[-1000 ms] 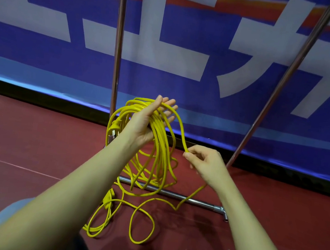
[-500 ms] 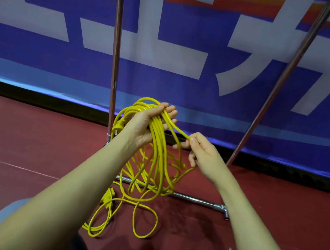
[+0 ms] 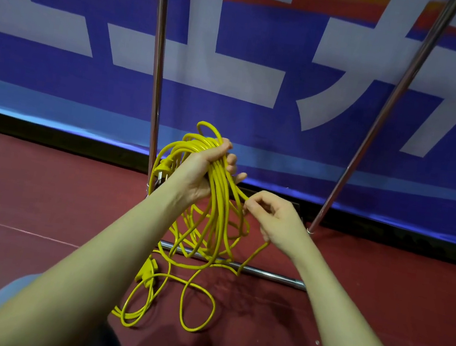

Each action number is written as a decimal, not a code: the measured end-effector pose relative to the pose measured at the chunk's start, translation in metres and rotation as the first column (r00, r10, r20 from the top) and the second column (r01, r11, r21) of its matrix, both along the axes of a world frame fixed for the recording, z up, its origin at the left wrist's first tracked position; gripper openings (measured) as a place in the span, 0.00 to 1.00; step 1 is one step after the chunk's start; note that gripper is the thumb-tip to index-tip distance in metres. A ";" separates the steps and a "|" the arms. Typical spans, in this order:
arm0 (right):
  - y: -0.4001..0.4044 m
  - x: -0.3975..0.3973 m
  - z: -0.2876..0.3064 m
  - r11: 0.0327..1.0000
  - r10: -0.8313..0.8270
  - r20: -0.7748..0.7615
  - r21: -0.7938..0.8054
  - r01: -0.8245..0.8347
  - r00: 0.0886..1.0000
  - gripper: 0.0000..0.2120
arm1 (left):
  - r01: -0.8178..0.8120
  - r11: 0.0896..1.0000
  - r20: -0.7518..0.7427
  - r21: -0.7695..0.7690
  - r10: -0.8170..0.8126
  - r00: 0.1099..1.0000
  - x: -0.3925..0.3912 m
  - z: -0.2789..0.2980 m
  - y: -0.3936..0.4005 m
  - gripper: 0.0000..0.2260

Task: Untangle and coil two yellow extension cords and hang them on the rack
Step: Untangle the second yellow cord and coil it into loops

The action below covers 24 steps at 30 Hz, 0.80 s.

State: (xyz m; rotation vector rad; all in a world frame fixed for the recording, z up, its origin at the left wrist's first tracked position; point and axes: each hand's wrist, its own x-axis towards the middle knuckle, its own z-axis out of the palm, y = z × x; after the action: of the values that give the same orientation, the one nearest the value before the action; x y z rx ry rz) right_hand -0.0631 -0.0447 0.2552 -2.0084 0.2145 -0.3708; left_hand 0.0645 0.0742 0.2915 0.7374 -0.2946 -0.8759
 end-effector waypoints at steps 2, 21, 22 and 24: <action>-0.002 0.001 -0.007 1.000 0.006 -0.050 -0.027 -0.007 0.999 0.11 | -0.029 0.999 -0.009 -0.021 0.029 1.000 0.000 0.001 -0.001 0.08; -0.027 -0.011 -0.011 0.554 0.024 0.059 0.830 -0.063 0.998 0.19 | 0.109 0.935 0.257 0.339 -0.203 0.945 0.013 -0.004 0.022 0.12; -0.026 -0.010 -0.005 0.555 -0.006 0.049 0.831 -0.037 0.999 0.16 | 0.105 0.925 0.300 0.366 -0.224 0.927 0.012 -0.006 0.023 0.12; -0.024 -0.006 0.007 0.524 -0.081 0.020 0.852 0.026 0.996 0.09 | 0.126 0.923 0.363 0.363 -0.265 0.893 0.010 -0.011 0.025 0.13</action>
State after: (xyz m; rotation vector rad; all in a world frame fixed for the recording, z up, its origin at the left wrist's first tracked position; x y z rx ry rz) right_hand -0.0695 -0.0686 0.2621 -0.9890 0.3451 -0.2750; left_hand 0.0744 0.0989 0.2808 1.2267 -0.6129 -0.9737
